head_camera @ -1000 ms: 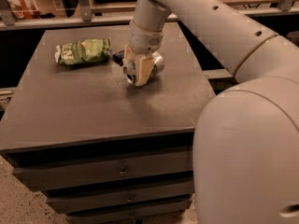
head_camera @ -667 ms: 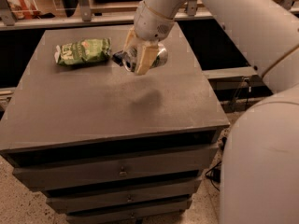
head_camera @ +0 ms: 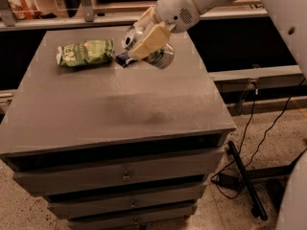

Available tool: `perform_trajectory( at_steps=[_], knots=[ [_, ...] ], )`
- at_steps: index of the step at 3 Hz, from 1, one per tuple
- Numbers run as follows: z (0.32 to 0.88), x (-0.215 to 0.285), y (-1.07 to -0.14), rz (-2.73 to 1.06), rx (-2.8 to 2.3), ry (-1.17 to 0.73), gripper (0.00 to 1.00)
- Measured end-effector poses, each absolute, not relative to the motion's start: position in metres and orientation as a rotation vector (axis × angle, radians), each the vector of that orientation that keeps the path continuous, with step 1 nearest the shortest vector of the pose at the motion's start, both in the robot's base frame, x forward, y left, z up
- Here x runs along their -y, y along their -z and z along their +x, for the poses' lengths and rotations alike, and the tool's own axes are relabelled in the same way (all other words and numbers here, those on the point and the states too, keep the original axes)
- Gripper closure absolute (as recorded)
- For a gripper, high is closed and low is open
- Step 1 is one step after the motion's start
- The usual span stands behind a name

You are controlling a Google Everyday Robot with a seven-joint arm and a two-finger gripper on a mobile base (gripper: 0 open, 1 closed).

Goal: Place 7up can upright

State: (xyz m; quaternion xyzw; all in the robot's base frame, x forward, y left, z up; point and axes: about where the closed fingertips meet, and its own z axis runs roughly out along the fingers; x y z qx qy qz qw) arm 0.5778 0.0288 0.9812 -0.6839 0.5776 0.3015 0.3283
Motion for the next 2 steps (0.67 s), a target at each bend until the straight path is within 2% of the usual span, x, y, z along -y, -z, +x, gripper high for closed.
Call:
perform_trajectory(
  at_steps=[1, 2],
  knots=[
    [0.572, -0.034, -0.997, -1.51, -1.517, -0.961, 1.0],
    [0.575, -0.046, -0.998, -1.291, -1.421, -1.046, 1.0]
  ],
)
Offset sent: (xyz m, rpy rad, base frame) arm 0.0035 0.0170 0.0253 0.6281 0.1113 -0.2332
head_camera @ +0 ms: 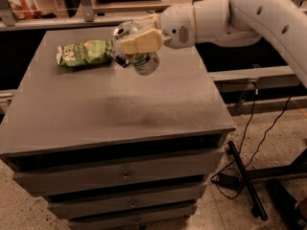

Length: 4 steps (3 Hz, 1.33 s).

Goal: Place 7up can upright

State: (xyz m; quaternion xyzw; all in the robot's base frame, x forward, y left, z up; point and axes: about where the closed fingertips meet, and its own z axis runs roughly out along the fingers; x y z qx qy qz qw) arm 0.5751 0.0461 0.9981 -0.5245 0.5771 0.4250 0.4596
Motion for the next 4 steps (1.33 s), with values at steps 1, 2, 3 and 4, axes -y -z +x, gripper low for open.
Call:
perform_trajectory(
  at_steps=[1, 2, 3, 4],
  knots=[
    [0.581, -0.054, -0.99, -1.212, -1.341, -1.006, 1.0],
    [0.59, -0.059, -0.97, -1.158, -1.315, -0.983, 1.0],
    [0.598, -0.062, -0.95, -1.081, -1.326, -1.026, 1.0],
    [0.604, -0.066, -0.933, -1.003, -1.303, -1.097, 1.0]
  ],
)
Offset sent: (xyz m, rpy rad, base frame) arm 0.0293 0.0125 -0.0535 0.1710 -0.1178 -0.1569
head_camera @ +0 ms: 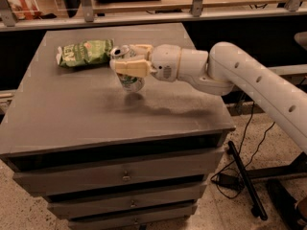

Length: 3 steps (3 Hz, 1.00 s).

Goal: Place 7up can upright

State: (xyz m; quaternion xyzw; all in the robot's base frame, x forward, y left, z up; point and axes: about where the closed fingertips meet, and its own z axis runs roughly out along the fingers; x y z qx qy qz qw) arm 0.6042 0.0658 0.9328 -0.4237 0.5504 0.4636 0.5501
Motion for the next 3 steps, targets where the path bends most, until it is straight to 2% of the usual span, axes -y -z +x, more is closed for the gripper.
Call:
perform_trajectory(
  at_steps=[2, 3],
  knots=[
    [0.611, -0.06, -0.918, -0.949, -1.254, -1.152, 1.0],
    [0.617, -0.051, -0.913, -0.93, -1.251, -1.153, 0.78]
  ],
)
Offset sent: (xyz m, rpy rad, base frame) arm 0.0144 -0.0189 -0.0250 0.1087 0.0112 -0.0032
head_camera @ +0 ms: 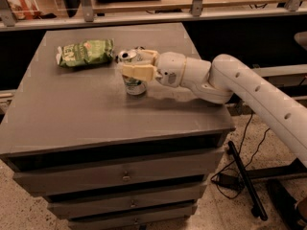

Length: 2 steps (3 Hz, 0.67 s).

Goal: Place 7up can upright

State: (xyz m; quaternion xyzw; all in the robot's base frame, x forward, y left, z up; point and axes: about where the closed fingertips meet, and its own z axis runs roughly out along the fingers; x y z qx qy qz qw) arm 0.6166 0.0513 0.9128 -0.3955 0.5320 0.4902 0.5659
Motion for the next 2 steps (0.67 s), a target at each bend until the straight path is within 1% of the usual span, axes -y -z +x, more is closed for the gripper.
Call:
perform_trajectory(
  at_steps=[2],
  knots=[
    [0.62, -0.0364, -0.908, -0.95, -1.272, -1.118, 0.3]
  ],
)
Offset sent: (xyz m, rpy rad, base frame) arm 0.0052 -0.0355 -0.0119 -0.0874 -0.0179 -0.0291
